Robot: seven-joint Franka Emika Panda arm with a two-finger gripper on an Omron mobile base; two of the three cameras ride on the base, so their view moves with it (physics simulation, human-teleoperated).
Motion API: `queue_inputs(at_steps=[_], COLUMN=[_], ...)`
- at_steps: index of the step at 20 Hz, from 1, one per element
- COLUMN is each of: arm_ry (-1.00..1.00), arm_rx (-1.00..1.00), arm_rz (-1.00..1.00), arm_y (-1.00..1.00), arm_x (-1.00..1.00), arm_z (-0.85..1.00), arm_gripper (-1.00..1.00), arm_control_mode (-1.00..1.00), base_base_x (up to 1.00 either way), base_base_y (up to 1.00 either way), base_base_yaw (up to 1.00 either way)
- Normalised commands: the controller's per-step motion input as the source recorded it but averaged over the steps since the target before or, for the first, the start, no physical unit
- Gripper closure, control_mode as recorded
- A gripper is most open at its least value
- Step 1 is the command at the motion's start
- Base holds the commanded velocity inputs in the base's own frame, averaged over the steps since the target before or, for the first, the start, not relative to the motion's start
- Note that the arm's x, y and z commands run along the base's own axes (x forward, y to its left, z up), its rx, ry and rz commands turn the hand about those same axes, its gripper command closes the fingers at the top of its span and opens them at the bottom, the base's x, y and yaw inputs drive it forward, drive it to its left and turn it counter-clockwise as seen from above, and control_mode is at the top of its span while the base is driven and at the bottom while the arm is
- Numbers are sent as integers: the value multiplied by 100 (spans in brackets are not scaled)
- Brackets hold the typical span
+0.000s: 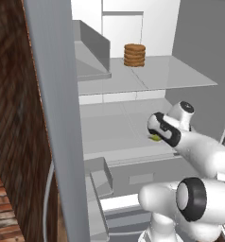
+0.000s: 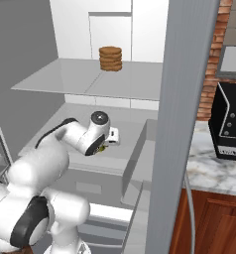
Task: Pick up the pear and mango from the fridge and place one fruit on each plate on the dining counter.
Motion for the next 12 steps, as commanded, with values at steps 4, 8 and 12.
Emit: queue_inputs(at_steps=[4,8,12], arm_ry=[0,4,10], arm_rx=[-9,-2,0], arm_rz=[3,4,6], arm_y=[1,0,0], arm_x=[-98,-95,-89], arm_z=[89,100,100], arm_gripper=[100,100,100], arm_control_mode=[-100,-100,-100], base_base_x=[0,0,0], base_base_y=[0,0,0], base_base_yaw=[0,0,0])
